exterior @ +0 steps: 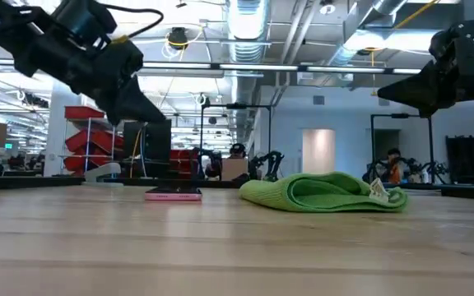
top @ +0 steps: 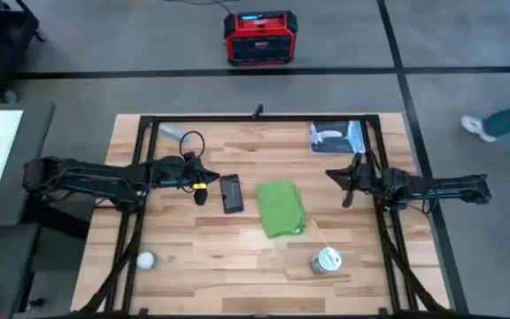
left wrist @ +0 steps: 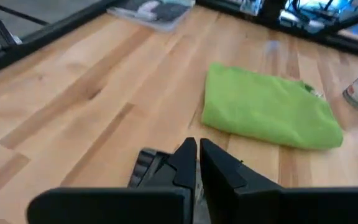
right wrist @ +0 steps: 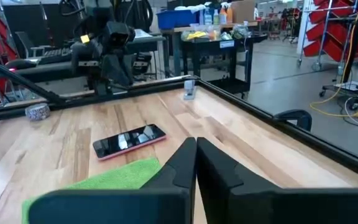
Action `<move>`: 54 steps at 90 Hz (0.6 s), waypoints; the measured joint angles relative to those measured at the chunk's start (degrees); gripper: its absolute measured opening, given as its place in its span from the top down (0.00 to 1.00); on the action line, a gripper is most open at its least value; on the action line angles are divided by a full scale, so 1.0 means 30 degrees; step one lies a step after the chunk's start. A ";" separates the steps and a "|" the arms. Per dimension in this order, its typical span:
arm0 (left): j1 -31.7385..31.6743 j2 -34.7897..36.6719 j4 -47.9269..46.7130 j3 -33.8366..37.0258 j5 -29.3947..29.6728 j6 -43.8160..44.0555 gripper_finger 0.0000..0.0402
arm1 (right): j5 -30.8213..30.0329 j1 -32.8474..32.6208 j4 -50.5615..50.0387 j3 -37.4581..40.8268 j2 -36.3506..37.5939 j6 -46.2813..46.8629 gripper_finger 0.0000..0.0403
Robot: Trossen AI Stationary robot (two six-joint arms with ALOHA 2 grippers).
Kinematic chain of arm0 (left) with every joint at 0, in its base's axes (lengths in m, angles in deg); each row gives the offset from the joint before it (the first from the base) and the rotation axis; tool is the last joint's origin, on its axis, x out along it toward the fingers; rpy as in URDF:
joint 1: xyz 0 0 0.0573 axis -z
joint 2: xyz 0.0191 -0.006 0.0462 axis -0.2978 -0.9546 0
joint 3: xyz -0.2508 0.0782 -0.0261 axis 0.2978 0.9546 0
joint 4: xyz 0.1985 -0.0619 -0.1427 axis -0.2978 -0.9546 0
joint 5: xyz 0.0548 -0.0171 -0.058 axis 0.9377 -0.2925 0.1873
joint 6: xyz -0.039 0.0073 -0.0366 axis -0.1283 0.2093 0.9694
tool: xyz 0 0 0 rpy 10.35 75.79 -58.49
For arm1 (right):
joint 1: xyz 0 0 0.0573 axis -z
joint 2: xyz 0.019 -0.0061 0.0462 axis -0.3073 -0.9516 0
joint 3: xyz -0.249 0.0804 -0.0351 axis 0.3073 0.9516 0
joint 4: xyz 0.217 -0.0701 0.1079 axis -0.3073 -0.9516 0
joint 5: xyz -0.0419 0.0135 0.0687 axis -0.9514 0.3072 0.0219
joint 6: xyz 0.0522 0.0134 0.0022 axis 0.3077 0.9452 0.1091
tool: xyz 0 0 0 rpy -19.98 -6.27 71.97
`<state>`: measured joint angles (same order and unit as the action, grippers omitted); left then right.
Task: Apply microfiber cloth
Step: Spray the cellphone using the cleaning bottle
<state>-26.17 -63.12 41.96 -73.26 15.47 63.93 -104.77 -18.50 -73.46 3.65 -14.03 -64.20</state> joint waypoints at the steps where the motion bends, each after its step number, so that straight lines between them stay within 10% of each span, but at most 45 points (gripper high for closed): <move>1: 0.0031 -0.0075 -0.0005 0.0000 0.0000 -0.0005 1.00 | 0.0000 -0.0004 0.0000 0.0000 0.0000 -0.0004 1.00; 54: 0.0963 -0.3371 0.0133 0.0000 -0.0382 0.0598 1.00 | 0.0002 -0.0002 0.0000 0.0000 -0.0006 0.0000 1.00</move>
<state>-23.28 -73.23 42.36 -73.26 14.33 65.72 -104.77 -18.50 -73.46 3.65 -14.05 -64.20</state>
